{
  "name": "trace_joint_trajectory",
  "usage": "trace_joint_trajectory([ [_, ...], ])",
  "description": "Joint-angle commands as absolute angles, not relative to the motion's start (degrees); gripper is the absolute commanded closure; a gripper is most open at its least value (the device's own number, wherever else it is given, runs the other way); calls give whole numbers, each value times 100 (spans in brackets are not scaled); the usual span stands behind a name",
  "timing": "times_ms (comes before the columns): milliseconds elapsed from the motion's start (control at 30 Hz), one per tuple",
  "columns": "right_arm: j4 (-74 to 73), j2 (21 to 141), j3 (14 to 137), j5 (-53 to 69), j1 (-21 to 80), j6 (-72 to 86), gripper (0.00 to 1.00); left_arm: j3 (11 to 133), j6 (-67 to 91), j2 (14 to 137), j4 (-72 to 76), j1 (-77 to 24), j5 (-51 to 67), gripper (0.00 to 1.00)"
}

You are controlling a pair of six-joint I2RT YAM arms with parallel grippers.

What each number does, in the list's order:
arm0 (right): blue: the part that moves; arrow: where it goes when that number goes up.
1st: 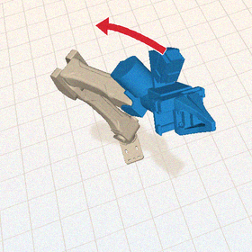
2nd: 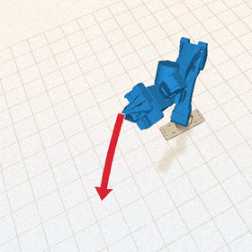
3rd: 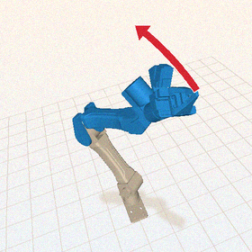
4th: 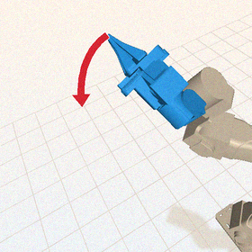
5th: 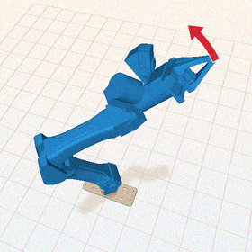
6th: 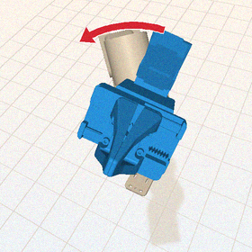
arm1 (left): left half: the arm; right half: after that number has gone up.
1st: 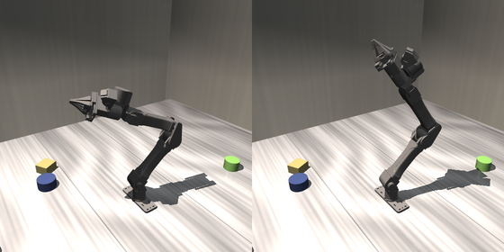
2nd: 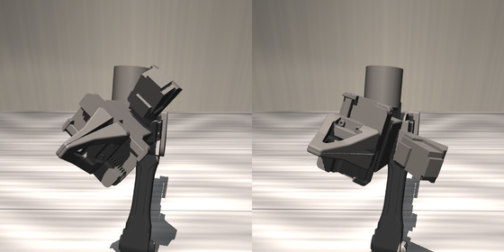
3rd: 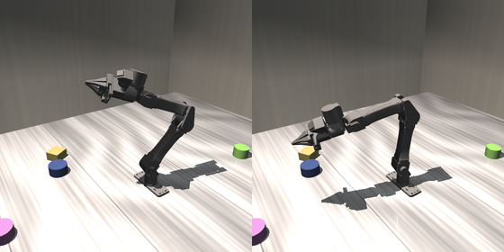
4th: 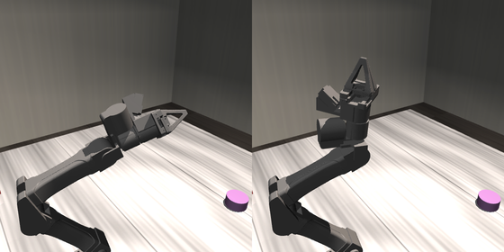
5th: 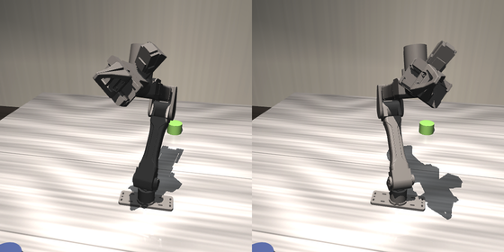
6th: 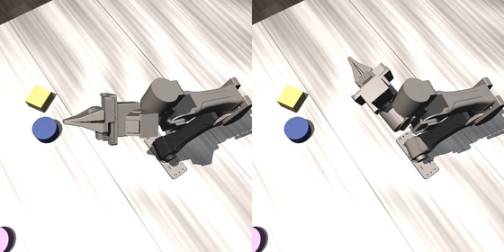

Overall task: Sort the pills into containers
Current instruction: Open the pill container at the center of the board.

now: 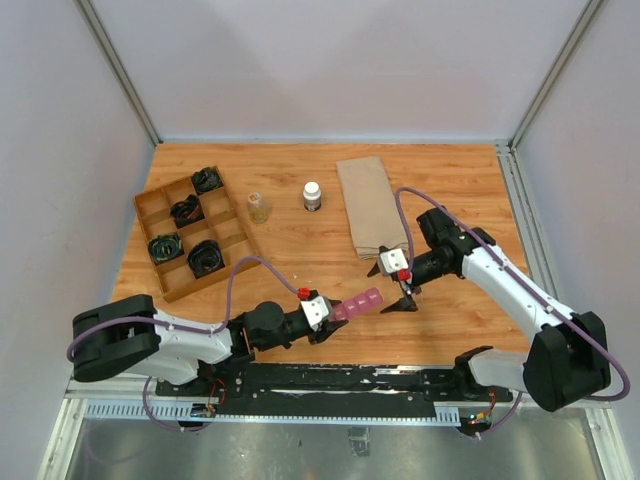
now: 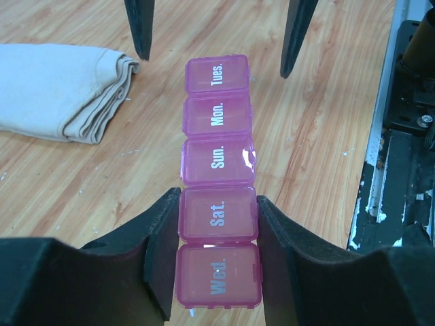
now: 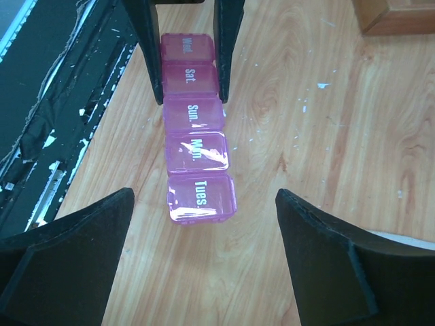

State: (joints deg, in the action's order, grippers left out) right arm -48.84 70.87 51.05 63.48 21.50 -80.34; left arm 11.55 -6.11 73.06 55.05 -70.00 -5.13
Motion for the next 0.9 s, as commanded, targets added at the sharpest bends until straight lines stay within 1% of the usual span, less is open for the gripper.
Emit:
trace_joint_trajectory([
  [0,-4997,7344,5206,6146,2403,-7838,16,1257,-696,7143,5489,-7041,-438,100],
  [200,-5186,7478,5335,6168,2496,-7859,27,1226,-718,7050,5450,-7042,-507,100],
  [633,-5192,7503,5405,6239,2522,-7742,45,1226,-715,6984,5399,-7040,-543,100],
  [867,-5276,7539,5468,6266,2522,-7742,57,1230,-749,6894,5331,-7040,-562,100],
])
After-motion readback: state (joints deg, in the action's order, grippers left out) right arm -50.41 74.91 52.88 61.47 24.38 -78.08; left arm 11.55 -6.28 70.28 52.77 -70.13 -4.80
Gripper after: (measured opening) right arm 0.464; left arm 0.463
